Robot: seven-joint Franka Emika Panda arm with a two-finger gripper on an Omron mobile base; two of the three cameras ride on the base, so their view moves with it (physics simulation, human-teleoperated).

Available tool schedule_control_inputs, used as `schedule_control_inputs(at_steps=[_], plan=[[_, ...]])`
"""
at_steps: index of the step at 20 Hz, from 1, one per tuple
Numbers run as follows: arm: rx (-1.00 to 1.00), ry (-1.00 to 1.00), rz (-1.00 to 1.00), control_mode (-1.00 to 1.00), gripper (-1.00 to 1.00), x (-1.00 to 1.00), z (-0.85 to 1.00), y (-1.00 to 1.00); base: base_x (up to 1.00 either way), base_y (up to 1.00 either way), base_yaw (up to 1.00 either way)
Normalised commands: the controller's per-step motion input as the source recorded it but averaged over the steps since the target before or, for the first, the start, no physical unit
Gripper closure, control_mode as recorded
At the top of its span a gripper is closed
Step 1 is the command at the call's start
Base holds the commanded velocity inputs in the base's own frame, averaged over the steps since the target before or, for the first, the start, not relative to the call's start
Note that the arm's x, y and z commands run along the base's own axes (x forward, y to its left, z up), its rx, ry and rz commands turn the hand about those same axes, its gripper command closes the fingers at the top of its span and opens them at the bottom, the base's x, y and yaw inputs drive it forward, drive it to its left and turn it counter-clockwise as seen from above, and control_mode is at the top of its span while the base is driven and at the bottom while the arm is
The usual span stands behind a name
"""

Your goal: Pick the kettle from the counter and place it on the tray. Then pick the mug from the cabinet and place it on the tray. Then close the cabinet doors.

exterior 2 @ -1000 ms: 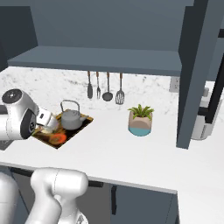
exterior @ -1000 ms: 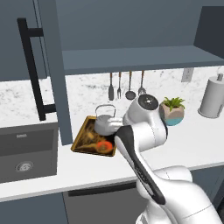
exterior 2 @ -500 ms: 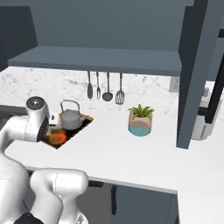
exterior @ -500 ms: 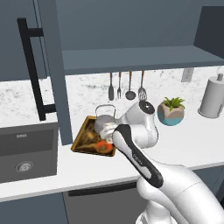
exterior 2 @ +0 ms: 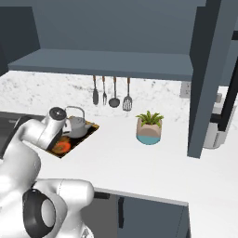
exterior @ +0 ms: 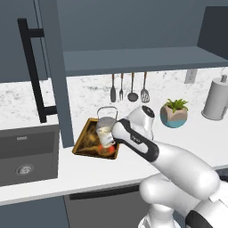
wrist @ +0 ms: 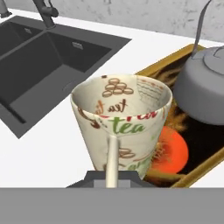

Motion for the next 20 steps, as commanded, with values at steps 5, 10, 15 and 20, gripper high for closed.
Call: schedule_control_inputs(at_steps=[5,10,15,20], plan=[[0.05,0.0,0.12,-1.0,1.0,0.43,-0.28,0.02,0.0,0.0,0.0],[0.08,0.01,0.11,-1.0,1.0,0.24,-0.34,0.11,0.0,0.0,0.0],[0.05,0.01,0.04,-1.0,1.0,0.31,-0.36,0.07,0.0,0.0,0.0],[0.02,0.0,0.0,-1.0,1.0,0.38,-0.28,0.08,0.0,0.0,0.0]])
